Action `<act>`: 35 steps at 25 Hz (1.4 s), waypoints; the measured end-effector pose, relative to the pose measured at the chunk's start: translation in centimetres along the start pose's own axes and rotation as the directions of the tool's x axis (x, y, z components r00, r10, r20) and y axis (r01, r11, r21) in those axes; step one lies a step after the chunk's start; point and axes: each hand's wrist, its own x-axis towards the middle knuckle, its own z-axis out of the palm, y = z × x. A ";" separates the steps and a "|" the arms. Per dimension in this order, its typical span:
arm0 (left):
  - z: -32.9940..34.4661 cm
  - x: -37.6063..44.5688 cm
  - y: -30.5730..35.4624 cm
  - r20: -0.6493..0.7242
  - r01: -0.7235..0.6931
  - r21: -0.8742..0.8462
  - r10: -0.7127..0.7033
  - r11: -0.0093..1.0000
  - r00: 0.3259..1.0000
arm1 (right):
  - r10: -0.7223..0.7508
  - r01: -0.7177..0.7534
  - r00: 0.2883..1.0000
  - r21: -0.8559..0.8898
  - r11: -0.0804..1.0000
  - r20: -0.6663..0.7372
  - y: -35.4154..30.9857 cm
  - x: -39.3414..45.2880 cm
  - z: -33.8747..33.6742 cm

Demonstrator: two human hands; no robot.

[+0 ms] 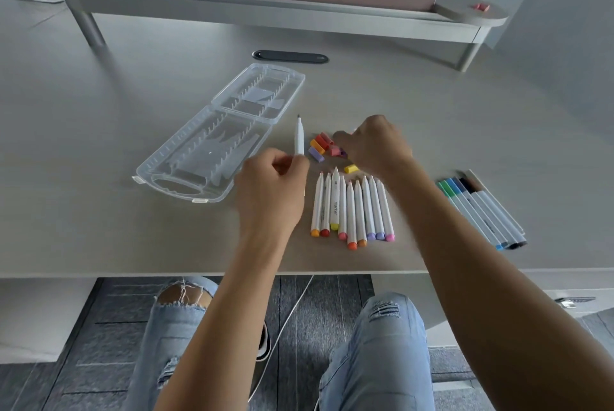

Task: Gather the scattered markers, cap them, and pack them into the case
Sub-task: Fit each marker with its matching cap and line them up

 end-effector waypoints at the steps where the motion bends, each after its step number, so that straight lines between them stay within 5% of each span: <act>1: -0.3 -0.2 0.2 0.033 0.057 -0.107 -0.054 0.993 0.998 | 0.000 -0.003 0.999 0.071 0.998 0.036 0.3 0.0 -0.4; 6: -0.9 -1.1 1.6 0.312 0.382 -0.475 -0.254 0.792 0.915 | 0.082 -0.188 0.970 0.498 0.847 0.227 0.6 -1.7 -1.2; 10: -1.1 -2.3 1.5 0.368 0.412 -0.527 -0.237 0.743 0.899 | -0.074 -0.302 0.901 0.742 0.599 0.427 1.8 -2.6 -0.9; 14: -1.3 -4.1 1.3 0.424 0.436 -0.560 -0.208 0.704 0.882 | -0.185 -0.316 0.897 0.874 0.369 0.402 2.0 -3.6 -0.5; 21: -1.5 -5.7 0.8 0.488 0.455 -0.546 -0.174 0.704 0.855 | -0.201 -0.152 0.948 0.904 0.399 0.248 2.0 -4.9 -0.5; 27: -1.5 -5.8 0.6 0.488 0.463 -0.527 -0.192 0.713 0.852 | -0.231 0.015 0.956 0.758 0.652 0.180 2.0 -5.8 -1.0; 35: -0.9 -5.7 0.5 0.449 0.451 -0.523 -0.215 0.724 0.867 | -0.252 0.104 0.959 0.661 0.743 0.132 1.4 -6.7 -1.0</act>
